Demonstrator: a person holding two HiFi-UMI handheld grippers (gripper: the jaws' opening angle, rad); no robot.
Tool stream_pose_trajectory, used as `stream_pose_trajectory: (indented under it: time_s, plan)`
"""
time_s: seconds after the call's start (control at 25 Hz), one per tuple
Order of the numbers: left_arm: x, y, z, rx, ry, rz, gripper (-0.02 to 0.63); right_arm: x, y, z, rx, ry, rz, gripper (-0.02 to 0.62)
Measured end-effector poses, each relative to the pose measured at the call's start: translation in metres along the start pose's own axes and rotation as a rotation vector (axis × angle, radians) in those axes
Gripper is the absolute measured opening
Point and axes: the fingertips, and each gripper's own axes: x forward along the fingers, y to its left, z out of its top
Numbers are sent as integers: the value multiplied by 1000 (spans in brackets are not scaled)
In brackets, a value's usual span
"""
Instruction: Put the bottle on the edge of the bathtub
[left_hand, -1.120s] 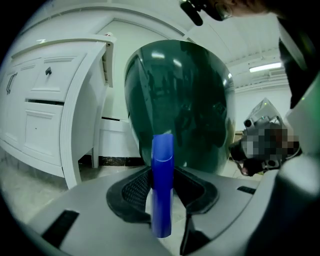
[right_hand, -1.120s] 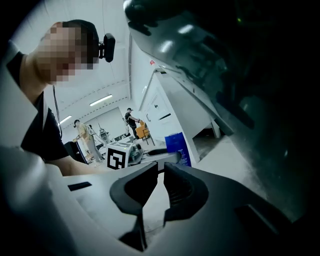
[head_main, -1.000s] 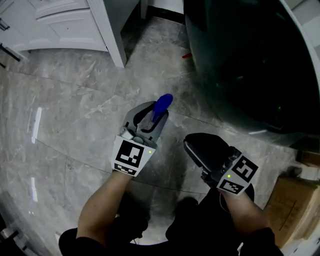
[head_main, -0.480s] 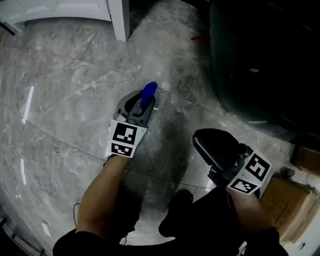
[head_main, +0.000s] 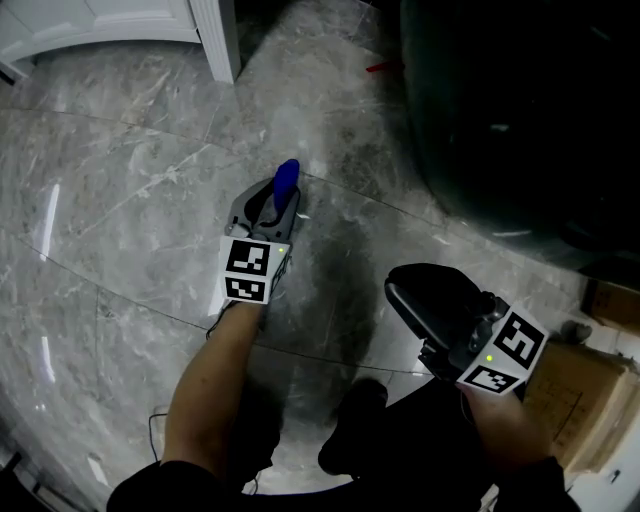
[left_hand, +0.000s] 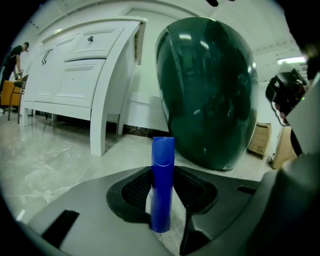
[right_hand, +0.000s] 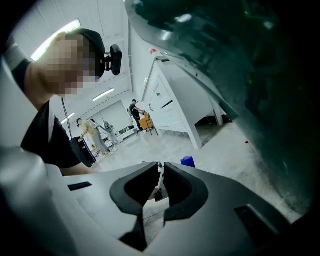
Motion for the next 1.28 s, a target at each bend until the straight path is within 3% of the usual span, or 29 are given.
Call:
stream_pose_trajectory:
  time_s: [0.56, 0.76, 1.28]
  plan:
    - [-16, -26, -10, 88, 5, -34, 163, 3, -6, -7, -2, 37, -17, 54]
    - [-22, -36, -12, 78, 11, -50, 168, 13, -7, -13, 5, 67, -3, 54]
    - [-33, -16, -16, 13, 27, 4, 184, 23, 1, -18, -44, 115, 10, 54]
